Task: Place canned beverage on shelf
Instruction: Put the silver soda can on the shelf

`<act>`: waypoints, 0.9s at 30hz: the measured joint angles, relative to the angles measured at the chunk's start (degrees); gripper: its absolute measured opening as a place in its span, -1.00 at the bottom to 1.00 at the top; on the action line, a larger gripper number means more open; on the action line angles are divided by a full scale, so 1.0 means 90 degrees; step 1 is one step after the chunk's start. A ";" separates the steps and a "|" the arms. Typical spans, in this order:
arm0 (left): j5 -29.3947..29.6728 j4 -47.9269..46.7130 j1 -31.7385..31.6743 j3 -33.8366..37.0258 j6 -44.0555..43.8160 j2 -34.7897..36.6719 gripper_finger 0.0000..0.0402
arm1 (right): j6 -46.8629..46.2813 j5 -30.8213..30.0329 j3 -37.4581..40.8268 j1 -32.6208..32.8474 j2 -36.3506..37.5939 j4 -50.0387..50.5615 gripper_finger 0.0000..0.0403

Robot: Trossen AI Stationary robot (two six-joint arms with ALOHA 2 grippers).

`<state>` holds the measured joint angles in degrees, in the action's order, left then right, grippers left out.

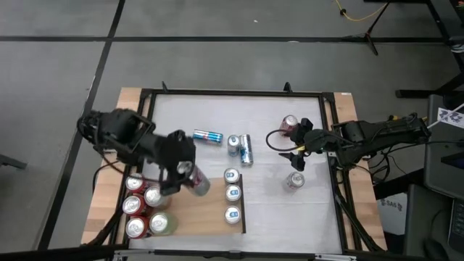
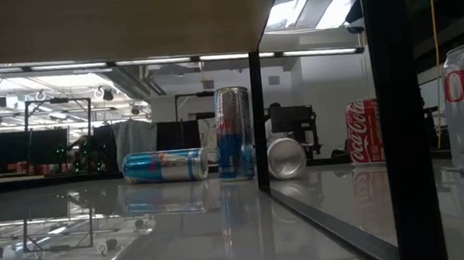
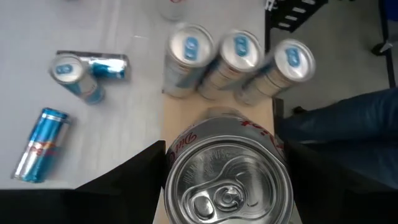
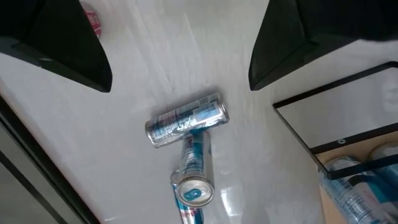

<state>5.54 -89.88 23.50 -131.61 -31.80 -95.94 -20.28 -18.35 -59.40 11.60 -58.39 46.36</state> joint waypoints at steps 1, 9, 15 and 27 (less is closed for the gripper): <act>0.0051 0.0005 0.0118 0.0058 -0.0099 0.0000 0.34 | 0.0001 0.0000 0.0000 0.0000 0.0000 -0.0001 0.82; 0.0108 -0.0015 0.0953 0.0910 -0.0872 -0.0015 0.34 | 0.0000 -0.0001 0.0000 0.0000 0.0000 -0.0001 0.82; 0.0108 0.0203 0.1357 0.1538 -0.1272 -0.0017 0.34 | -0.0048 -0.0002 0.0000 0.0000 0.0000 -0.0001 0.82; 0.0087 0.1195 0.1536 0.2330 -0.1291 -0.0053 0.35 | -0.0103 -0.0002 0.0000 0.0000 0.0000 -0.0003 0.82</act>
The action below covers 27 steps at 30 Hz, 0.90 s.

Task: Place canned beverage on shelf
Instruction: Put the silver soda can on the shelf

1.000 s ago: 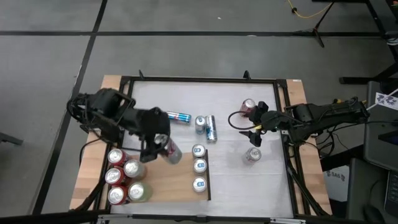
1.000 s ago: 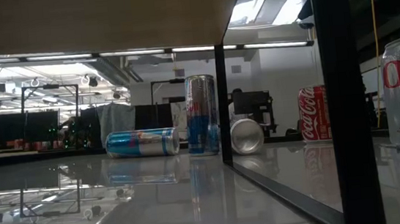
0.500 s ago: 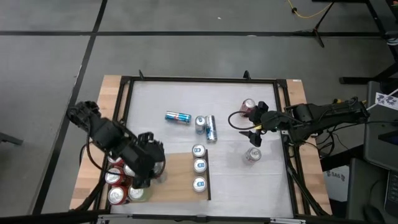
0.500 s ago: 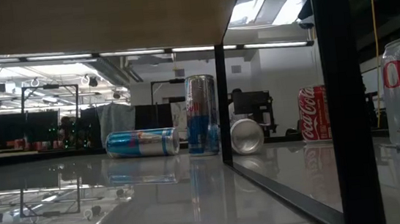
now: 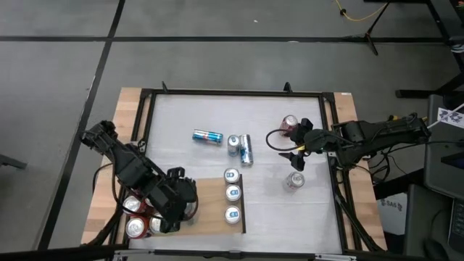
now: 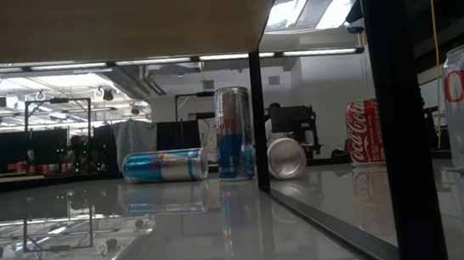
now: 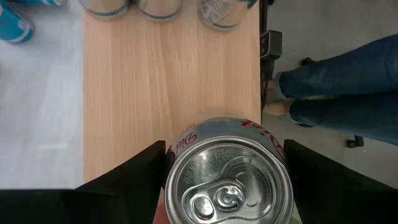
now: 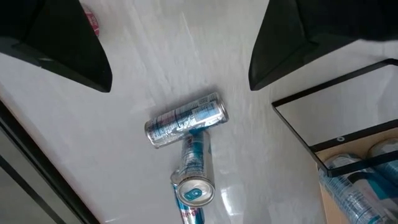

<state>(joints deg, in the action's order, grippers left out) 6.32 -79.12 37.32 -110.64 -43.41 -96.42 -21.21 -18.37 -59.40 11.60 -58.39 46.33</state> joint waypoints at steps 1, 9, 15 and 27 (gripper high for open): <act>-0.0001 0.0008 0.0018 0.0012 0.0008 -0.0025 0.36 | -0.0002 0.0000 0.0000 0.0000 0.0000 0.0001 0.82; -0.0227 0.0090 0.0175 0.0023 0.0055 -0.0367 0.39 | -0.0002 0.0000 0.0000 0.0000 0.0002 0.0000 0.82; -0.0232 0.0088 0.0231 0.0006 0.0054 -0.0437 0.40 | 0.0000 0.0000 0.0000 0.0000 0.0000 0.0002 0.82; -0.0247 0.0060 0.0231 0.0009 0.0055 -0.0447 0.41 | 0.0000 0.0000 0.0000 0.0000 0.0000 0.0004 0.82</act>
